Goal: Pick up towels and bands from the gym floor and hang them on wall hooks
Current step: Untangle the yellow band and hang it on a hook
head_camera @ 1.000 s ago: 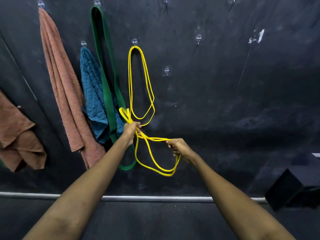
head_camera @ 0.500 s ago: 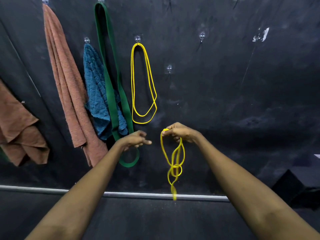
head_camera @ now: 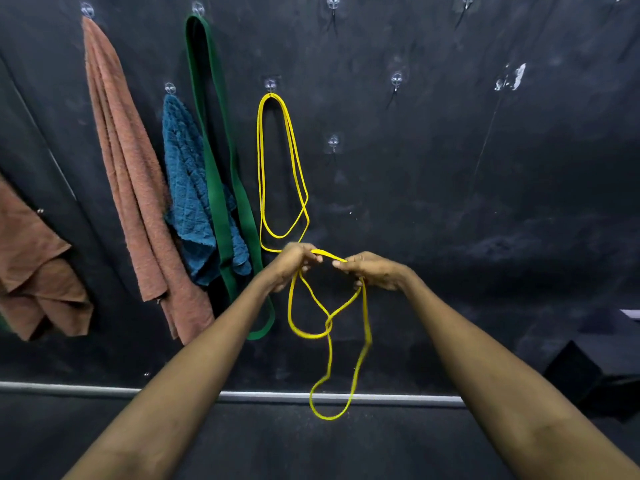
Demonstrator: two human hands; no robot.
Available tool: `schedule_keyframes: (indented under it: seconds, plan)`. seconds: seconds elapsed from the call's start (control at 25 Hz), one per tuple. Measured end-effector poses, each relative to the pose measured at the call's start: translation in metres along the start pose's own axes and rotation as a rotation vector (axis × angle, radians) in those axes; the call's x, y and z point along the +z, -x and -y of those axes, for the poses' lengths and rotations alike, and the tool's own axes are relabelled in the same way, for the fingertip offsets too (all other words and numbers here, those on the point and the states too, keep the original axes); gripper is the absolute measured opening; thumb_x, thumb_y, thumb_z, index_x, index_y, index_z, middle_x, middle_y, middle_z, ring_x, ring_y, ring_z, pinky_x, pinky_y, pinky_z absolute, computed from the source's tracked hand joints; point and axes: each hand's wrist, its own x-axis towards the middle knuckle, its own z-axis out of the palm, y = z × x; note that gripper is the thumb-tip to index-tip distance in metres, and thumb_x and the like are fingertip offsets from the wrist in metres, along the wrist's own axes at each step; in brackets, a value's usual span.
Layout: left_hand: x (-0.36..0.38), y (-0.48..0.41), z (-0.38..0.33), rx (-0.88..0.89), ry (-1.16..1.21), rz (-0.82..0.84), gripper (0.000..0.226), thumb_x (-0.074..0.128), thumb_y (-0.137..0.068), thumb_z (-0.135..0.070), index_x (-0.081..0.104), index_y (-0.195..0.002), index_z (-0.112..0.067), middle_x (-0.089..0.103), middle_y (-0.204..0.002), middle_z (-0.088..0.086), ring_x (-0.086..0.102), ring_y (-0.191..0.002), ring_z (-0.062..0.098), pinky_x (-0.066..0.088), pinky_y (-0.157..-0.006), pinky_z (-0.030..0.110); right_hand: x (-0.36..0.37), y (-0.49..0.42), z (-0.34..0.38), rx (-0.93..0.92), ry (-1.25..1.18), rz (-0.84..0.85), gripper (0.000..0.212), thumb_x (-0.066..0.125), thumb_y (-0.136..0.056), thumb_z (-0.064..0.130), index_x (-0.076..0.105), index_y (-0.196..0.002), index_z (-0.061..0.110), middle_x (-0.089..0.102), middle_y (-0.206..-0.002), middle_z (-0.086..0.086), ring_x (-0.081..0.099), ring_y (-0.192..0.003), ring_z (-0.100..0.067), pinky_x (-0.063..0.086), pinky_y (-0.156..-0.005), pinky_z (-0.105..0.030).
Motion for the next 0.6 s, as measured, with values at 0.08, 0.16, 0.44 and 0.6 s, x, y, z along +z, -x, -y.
schedule_keyframes:
  seconds: [0.08,0.16,0.44,0.6]
  plan:
    - [0.001,0.001,-0.002,0.008,-0.001,-0.016,0.005,0.055,-0.066,-0.020,0.059,-0.067,-0.017,0.041,-0.049,-0.014,0.030,-0.048,0.004,0.025,-0.048,0.021,0.002,-0.001,-0.001,-0.025,-0.182,-0.056,0.024,0.071,-0.088,0.036,0.059,-0.071,0.025,0.033,-0.062,0.007,0.030,-0.054,-0.009,0.036,-0.052,-0.024]
    - [0.001,0.004,-0.005,0.010,0.013,-0.035,0.012,0.060,-0.075,-0.030,0.058,-0.066,-0.021,0.032,-0.050,-0.012,0.027,-0.046,0.006,0.024,-0.050,0.025,0.002,-0.004,0.004,-0.066,-0.218,-0.098,0.023,0.073,-0.087,0.034,0.057,-0.073,0.024,0.033,-0.062,0.005,0.031,-0.054,-0.010,0.036,-0.051,-0.024]
    - [-0.019,0.012,-0.025,0.122,0.138,0.074,0.022,0.071,-0.088,-0.029,0.060,-0.073,-0.016,0.054,-0.061,0.004,0.054,-0.049,0.015,0.048,-0.050,0.026,-0.002,-0.005,0.024,-0.141,-0.354,-0.098,0.003,0.068,-0.090,0.020,0.065,-0.091,0.019,0.049,-0.067,0.003,0.043,-0.050,-0.009,0.040,-0.051,-0.022]
    - [-0.020,0.011,-0.044,0.066,0.239,0.088,0.047,0.075,-0.077,-0.047,0.045,-0.055,-0.018,0.044,-0.051,0.002,0.040,-0.036,0.013,0.032,-0.039,0.020,-0.007,-0.003,0.037,-0.076,-0.307,0.078,0.009,0.051,-0.084,0.010,0.058,-0.079,0.012,0.039,-0.050,0.008,0.037,-0.043,-0.006,0.038,-0.051,-0.025]
